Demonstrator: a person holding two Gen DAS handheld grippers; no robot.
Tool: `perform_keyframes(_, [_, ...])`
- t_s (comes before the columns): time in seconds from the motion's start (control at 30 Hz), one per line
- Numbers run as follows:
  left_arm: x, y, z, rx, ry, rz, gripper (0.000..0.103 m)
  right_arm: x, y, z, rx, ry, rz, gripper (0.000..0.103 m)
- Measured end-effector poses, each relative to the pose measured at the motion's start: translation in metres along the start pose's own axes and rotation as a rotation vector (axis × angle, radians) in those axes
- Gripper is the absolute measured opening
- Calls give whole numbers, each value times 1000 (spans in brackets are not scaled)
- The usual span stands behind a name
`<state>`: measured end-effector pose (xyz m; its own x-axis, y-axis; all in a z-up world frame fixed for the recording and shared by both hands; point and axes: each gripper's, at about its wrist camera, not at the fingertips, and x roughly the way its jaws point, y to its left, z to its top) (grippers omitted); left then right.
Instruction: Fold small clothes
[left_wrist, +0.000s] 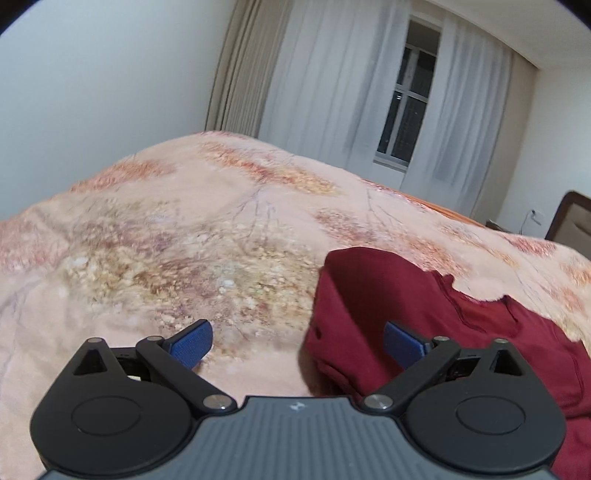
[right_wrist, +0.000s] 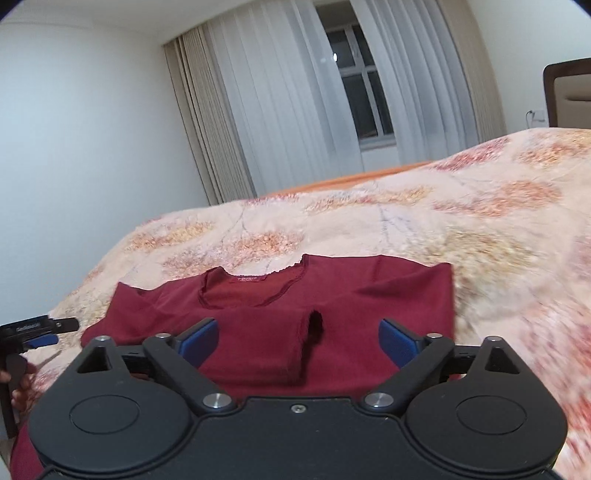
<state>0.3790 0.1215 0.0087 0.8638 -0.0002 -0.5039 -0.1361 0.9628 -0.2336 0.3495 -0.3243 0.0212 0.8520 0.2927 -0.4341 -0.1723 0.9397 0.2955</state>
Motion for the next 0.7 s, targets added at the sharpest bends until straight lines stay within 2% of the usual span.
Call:
perform_keyframes(0.17, [16, 3, -1, -48, 31, -7, 87, 47, 0, 7, 11, 107, -47, 77])
perform_keyframes(0.2, [17, 3, -1, -51, 32, -13, 84, 53, 1, 6, 8, 119, -41, 72])
perform_keyframes(0.27, [20, 1, -2, -46, 37, -21, 76, 65, 2, 2, 4, 152, -40, 53])
perform_keyframes(0.33, [22, 0, -2, -43, 44, -28, 68, 72, 1, -2, 15, 165, -35, 22])
perform_keyframes(0.37, [23, 0, -3, -41, 48, -32, 61, 71, 2, -4, 18, 154, -24, 18])
perform_keyframes(0.47, [24, -1, -4, -37, 50, -42, 52, 59, 6, -7, -3, 73, -43, 13])
perform_keyframes(0.6, [23, -4, -6, -24, 47, -43, 51, 44, 3, -10, 11, 12, -125, 11])
perform_keyframes(0.7, [24, -7, -8, -9, 52, -41, 51, 42, -5, -18, 36, 30, -155, 13])
